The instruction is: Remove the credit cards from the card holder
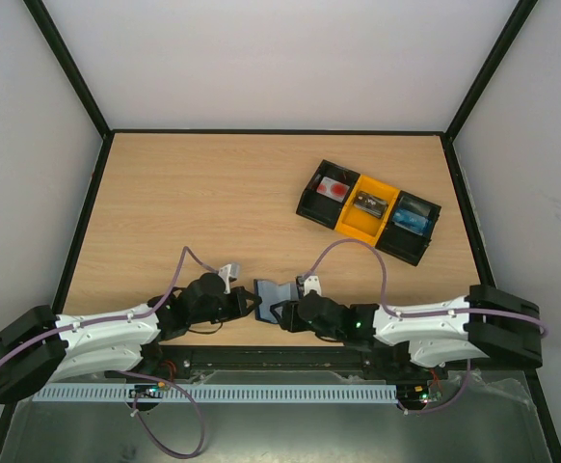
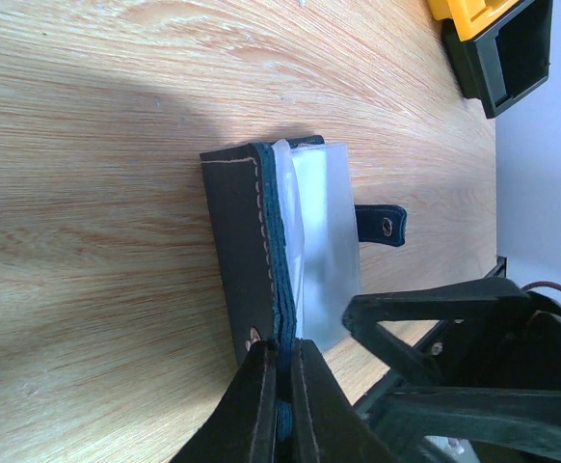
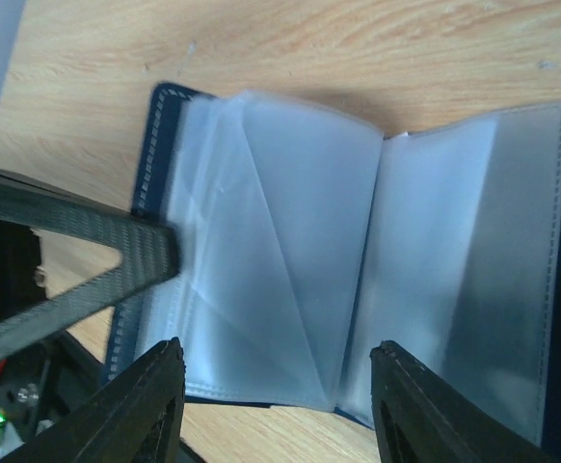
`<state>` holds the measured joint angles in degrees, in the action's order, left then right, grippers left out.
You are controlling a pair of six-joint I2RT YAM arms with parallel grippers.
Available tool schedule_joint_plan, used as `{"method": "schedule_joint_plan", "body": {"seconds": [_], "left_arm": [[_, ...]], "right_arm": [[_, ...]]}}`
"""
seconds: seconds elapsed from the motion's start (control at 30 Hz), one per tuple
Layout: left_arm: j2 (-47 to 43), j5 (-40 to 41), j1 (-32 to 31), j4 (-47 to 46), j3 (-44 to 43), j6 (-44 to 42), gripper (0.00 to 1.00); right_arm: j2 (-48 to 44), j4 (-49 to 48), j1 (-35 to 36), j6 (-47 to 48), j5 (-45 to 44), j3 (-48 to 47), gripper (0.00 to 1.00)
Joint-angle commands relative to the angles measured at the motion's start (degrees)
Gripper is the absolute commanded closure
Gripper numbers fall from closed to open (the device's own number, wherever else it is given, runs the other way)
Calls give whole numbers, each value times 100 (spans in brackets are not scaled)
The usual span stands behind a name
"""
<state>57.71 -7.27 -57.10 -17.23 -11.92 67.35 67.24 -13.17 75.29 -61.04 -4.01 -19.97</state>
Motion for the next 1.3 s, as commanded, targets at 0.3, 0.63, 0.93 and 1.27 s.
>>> {"method": "schedule_joint_plan", "body": {"seconds": [0.3, 0.63, 0.93, 1.27], "left_arm": [[-8, -19, -29, -113, -3, -12, 97], [-36, -42, -28, -120, -12, -20, 94], [19, -135, -29, -331, 47, 19, 78], [332, -289, -26, -708, 96, 50, 90]], "right_arm": [[711, -683, 12, 131, 246, -148, 38], [945, -806, 11, 71, 150, -105, 39], [988, -1015, 12, -96, 41, 96, 57], [884, -929, 12, -215, -111, 183, 66]]}}
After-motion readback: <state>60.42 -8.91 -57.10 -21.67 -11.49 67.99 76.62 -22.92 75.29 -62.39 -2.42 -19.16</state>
